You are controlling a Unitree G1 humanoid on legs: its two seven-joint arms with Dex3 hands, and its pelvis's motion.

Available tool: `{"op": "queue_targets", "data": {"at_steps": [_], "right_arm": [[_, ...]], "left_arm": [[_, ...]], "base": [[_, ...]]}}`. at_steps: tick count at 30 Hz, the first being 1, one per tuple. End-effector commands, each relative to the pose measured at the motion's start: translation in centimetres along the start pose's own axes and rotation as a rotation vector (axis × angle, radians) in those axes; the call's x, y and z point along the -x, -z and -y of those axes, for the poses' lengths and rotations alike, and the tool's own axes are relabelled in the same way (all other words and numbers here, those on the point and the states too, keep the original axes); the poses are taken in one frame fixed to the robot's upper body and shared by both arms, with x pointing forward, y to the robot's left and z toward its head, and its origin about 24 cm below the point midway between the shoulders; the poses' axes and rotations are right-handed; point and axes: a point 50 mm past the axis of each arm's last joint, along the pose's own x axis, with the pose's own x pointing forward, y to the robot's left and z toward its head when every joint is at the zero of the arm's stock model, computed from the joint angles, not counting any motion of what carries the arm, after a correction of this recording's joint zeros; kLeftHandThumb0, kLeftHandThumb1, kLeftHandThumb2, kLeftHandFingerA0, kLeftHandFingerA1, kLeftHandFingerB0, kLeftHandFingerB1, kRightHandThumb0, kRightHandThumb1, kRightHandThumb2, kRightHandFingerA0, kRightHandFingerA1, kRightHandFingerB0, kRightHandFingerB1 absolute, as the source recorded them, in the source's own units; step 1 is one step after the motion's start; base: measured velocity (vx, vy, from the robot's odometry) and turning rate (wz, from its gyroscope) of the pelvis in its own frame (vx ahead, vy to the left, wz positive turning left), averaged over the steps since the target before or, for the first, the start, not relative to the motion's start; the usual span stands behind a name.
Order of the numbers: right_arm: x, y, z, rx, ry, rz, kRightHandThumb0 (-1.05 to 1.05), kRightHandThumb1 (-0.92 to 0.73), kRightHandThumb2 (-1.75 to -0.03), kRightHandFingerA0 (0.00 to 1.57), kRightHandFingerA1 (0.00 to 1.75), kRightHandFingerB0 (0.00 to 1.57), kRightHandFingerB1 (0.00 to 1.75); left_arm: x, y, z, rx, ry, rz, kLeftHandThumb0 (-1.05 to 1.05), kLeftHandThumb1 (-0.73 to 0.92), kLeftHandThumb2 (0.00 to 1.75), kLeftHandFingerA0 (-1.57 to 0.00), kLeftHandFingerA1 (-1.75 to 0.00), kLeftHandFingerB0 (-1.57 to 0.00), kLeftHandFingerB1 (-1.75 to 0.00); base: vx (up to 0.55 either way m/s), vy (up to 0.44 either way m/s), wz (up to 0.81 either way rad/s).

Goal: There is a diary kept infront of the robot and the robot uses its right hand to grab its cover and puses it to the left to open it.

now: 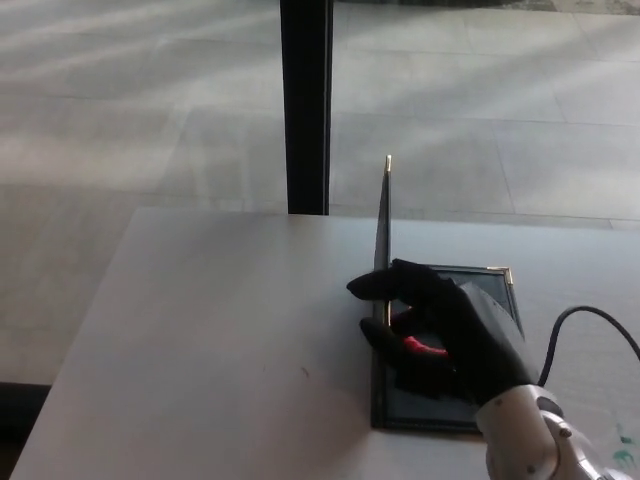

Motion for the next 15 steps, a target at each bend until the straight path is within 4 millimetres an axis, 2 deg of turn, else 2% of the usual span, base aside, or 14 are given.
{"op": "queue_targets", "data": {"at_steps": [1,4,5,6,7,8,9,11,13,14,15], "right_arm": [[-0.6,-0.5,-3.2,1.094,-0.271,0.428,-0.67,-0.72,-0.62,0.81,0.63,0.76,0.57],[-1.1,-1.8,-5.2,1.156,-0.283,0.497,-0.70,-0.70,-0.62,0.89,0.58,0.80,0.53],[-1.2,-2.2,-5.8,1.163,-0.287,0.502,-0.70,-0.68,-0.61,0.94,0.64,0.85,0.55],[-1.3,-2.4,-6.1,1.162,-0.284,0.502,-0.70,-0.68,-0.61,0.94,0.64,0.85,0.55],[-1.6,-3.5,-7.2,1.167,-0.296,0.511,-0.70,-0.68,-0.61,0.94,0.67,0.82,0.54],[-1.6,-3.5,-7.1,1.169,-0.295,0.507,-0.70,-0.68,-0.61,0.94,0.67,0.82,0.54],[-1.7,-4.4,-7.7,1.166,-0.275,0.547,-0.67,-0.70,-0.61,0.93,0.64,0.76,0.54],[-2.1,-6.3,-8.8,1.176,-0.275,0.586,-0.69,-0.74,-0.63,0.91,0.60,0.76,0.52],[-2.2,-6.5,-8.8,1.182,-0.270,0.582,-0.69,-0.74,-0.63,0.91,0.60,0.76,0.52],[-2.6,-7.0,-9.3,1.180,-0.271,0.584,-0.67,-0.71,-0.62,0.93,0.57,0.82,0.54],[-3.1,-7.7,-9.6,1.184,-0.288,0.578,-0.66,-0.69,-0.61,0.96,0.57,0.81,0.53]], "left_arm": [[-0.3,-3.0,0.8,-0.110,-0.010,0.074,-0.87,0.92,0.98,-0.43,-1.20,-0.35,-0.96],[-0.2,-3.2,1.5,-0.112,0.007,0.083,-0.86,0.92,0.99,-0.39,-1.21,-0.31,-0.93],[-0.2,-3.3,1.8,-0.119,0.009,0.085,-0.90,0.87,1.14,-0.46,-0.99,-0.39,-0.83],[-0.2,-3.4,1.9,-0.121,0.003,0.082,-0.90,0.87,1.14,-0.46,-0.99,-0.39,-0.83],[-0.2,-3.5,2.1,-0.116,0.017,0.085,-0.86,0.92,0.99,-0.37,-1.18,-0.30,-0.90],[-0.2,-3.5,2.3,-0.119,0.023,0.086,-0.86,0.92,0.99,-0.37,-1.18,-0.30,-0.90],[-0.2,-3.5,2.6,-0.117,0.026,0.084,-0.87,0.92,0.98,-0.34,-1.15,-0.30,-0.92],[-0.1,-3.6,2.9,-0.167,0.033,0.096,-0.87,0.92,0.99,-0.40,-1.16,-0.34,-0.95],[-0.1,-3.8,3.2,-0.175,0.040,0.103,-0.87,0.92,0.99,-0.40,-1.16,-0.34,-0.95],[-0.1,-3.9,3.3,-0.178,0.035,0.105,-0.88,0.92,0.98,-0.43,-1.17,-0.34,-0.97],[-0.1,-4.0,3.6,-0.164,0.054,0.103,-0.87,0.92,0.98,-0.35,-1.18,-0.30,-0.92]], "base": [[0.00,0.000,0.00],[0.00,0.000,0.00],[0.00,0.000,0.00],[0.00,0.000,0.00],[0.00,0.000,0.00],[0.00,0.000,0.00],[0.00,0.000,0.00],[0.00,0.000,0.00],[0.00,0.000,0.00],[0.00,0.000,0.00],[0.00,0.000,0.00]]}}
